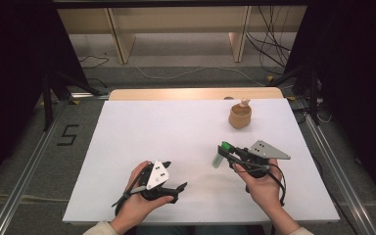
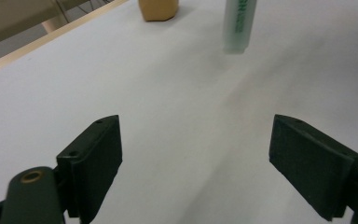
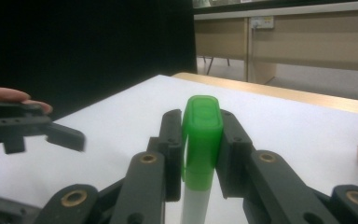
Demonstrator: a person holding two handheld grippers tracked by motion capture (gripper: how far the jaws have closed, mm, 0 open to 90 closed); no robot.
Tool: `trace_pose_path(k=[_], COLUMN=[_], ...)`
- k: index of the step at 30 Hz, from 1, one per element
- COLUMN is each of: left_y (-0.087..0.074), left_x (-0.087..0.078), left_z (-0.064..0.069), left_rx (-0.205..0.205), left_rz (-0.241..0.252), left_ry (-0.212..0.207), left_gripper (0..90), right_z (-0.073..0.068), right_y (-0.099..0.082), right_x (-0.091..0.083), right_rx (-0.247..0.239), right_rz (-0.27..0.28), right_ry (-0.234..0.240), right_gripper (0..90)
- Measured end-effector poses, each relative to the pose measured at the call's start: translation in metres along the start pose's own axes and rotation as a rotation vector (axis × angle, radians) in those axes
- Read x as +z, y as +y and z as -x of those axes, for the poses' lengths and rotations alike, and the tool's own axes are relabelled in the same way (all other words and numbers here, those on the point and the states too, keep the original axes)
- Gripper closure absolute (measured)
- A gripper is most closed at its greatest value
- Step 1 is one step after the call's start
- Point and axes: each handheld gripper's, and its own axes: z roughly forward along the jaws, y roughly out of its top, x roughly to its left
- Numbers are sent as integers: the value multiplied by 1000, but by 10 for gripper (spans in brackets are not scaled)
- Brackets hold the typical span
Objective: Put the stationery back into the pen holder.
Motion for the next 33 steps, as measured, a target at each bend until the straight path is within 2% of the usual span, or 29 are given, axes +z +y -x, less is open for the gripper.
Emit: trace_pose_path(k=[3,10,25,33], left_y=[-8,-20,-30,-30], left_x=[-10,-23,-25,-23], left_z=[-9,-21,-29,-29], left_rx=[-14,-40,-65,-69], left_rz=[-3,-8,-21,-23], left_ry=[23,66,90,94], left_gripper=[172,180,183,189], right_z=[5,17,52,69], right_y=[1,5,20,28], right_x=[-1,-3,-5,0], right_rx=[-33,-39,-51,-52], right_rz=[-2,-5,19,11], right_ry=[-17,-63,-176,-207], right_gripper=[748,748,748,748])
